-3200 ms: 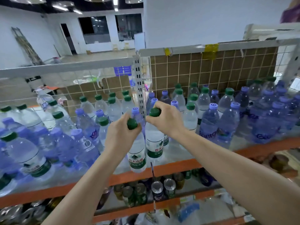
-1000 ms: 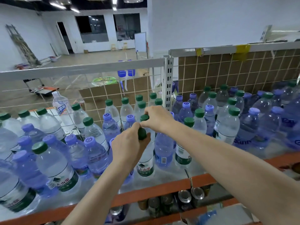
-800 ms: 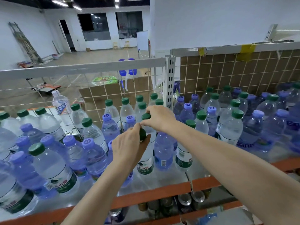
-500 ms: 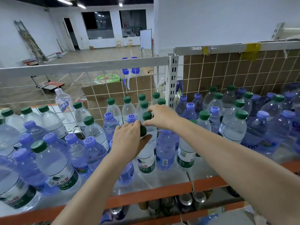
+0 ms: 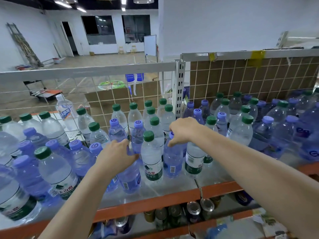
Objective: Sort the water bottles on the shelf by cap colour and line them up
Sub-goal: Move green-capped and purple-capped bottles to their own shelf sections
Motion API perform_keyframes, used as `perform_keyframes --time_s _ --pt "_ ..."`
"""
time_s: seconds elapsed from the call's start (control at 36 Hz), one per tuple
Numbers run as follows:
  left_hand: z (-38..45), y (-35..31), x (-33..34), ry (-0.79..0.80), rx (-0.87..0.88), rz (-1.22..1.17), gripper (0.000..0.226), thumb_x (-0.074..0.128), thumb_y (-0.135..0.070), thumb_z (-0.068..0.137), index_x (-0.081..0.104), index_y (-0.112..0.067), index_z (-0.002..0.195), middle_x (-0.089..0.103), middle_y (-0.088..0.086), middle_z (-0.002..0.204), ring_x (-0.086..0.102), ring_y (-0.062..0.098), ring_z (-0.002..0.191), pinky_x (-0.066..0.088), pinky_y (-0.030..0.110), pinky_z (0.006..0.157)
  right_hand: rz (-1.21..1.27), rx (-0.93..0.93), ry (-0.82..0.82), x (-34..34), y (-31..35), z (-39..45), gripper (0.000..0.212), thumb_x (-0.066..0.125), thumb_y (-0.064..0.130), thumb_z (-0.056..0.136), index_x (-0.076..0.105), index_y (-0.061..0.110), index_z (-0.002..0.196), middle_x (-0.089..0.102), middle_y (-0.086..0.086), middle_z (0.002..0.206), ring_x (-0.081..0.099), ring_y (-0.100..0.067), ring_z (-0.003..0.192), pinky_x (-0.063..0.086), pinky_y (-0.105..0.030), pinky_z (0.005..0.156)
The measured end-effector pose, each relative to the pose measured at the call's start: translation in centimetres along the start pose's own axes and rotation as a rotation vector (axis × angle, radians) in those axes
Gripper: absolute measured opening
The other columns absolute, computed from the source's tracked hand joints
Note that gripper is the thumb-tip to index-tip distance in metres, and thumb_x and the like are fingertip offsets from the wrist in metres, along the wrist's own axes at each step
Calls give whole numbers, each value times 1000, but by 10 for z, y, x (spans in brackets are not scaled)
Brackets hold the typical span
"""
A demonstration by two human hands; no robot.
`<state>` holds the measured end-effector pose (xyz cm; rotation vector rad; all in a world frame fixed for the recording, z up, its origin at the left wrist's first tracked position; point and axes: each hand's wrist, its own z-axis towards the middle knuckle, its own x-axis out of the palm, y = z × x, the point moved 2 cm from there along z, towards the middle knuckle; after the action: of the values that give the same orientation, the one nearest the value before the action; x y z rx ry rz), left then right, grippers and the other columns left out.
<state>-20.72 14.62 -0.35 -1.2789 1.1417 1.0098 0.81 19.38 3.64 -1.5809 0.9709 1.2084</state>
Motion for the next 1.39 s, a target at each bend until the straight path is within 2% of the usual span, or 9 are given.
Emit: perform_keyframes --time_s 0.17,0.28,0.42,0.56,0.72,0.81,0.89,1.08,1.39 --pt "-8 -2 -1 -182 -18 17 32 49 -42 91 35 -21 73 51 -2 76 55 25 79 37 29 59 149 -6 -89 7 4 -11 33 56 45 91 52 13 97 50 -6 90 48 -27 81 40 -33 69" --pt "-15 -6 -2 -254 -33 -33 31 52 -36 88 35 -20 67 51 -2 70 54 26 73 31 28 52 175 -34 -163 9 6 -19 25 54 38 92 49 14 90 47 -2 82 46 -26 80 37 -32 68" --pt "-27 -22 -15 -309 -35 -45 24 56 -37 83 46 -19 72 52 -3 67 53 25 67 39 28 55 290 -21 -236 4 5 -28 19 56 32 87 50 15 85 48 -1 71 47 -26 76 33 -31 66" --pt "-39 -49 -34 -351 29 -55 25 61 -40 79 47 -22 70 56 -1 67 55 26 67 38 27 55 539 2 -333 -4 -4 -48 35 63 35 84 35 27 65 45 3 68 48 -23 73 28 -27 51" --pt "-45 -98 -42 -319 106 -102 28 67 -38 75 54 -14 66 56 3 59 53 23 58 42 27 53 818 28 -530 -6 -27 -77 46 74 31 76 35 17 57 39 3 55 36 -13 53 29 -29 52" --pt "-49 -131 -39 -274 192 -145 31 69 -38 74 52 -16 60 56 1 57 56 22 60 45 29 55 853 65 -556 -5 -48 -92 40 73 31 74 41 18 54 39 6 53 37 -12 56 32 -25 54" --pt "-50 -167 -30 -219 264 -142 31 68 -41 76 52 -17 64 57 0 60 56 19 61 42 29 53 832 83 -567 4 -72 -102 37 73 35 68 57 2 65 46 -2 54 42 -17 55 41 -33 57" --pt "-40 -258 -1 -168 343 -231 37 68 -38 76 46 -12 62 55 3 58 53 20 57 34 30 51 752 102 -589 34 -163 -133 37 73 32 67 46 9 55 38 3 51 36 -17 55 33 -32 55" --pt "-11 -407 43 -202 281 -347 41 65 -36 76 35 -15 58 45 1 55 47 24 57 29 32 51 642 125 -503 77 -320 -180 41 70 35 66 52 -1 64 34 -1 53 30 -16 53 29 -33 53"
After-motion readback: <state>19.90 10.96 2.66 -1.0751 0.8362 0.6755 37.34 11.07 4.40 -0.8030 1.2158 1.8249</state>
